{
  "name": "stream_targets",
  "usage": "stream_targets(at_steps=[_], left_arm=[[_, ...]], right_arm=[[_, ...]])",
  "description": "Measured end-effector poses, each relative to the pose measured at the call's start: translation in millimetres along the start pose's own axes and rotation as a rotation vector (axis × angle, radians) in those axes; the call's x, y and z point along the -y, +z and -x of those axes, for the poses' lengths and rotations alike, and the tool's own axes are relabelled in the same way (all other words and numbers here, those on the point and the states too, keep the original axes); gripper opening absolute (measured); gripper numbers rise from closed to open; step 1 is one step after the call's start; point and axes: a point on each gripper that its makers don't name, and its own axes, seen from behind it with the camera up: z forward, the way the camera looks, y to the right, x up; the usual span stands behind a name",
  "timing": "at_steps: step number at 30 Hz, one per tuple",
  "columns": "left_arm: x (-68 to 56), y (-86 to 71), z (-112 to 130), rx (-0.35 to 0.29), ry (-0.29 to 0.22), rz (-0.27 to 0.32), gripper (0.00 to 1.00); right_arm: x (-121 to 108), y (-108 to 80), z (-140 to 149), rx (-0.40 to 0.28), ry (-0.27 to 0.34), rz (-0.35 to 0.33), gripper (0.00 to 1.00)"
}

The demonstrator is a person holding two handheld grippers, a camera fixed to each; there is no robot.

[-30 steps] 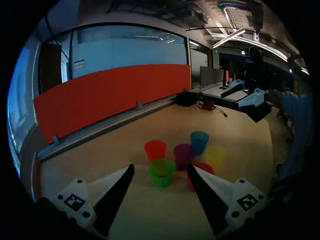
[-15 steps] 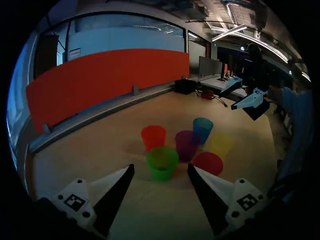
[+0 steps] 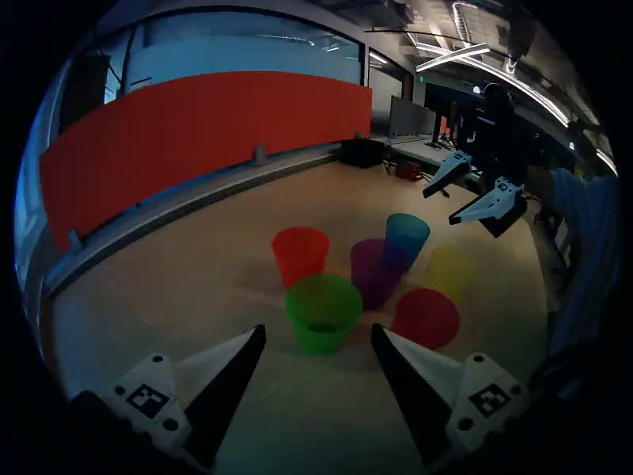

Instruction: Pour water

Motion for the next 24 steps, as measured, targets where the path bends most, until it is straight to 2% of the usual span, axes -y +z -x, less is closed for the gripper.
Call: stream_targets(at_steps=[24], left_arm=[[-4.3, 47.1, 13, 0.058, 0.008, 0.059, 0.99]], right_arm=[[2, 52.7, 25, 0.068, -0.026, -0.06, 1.0]])
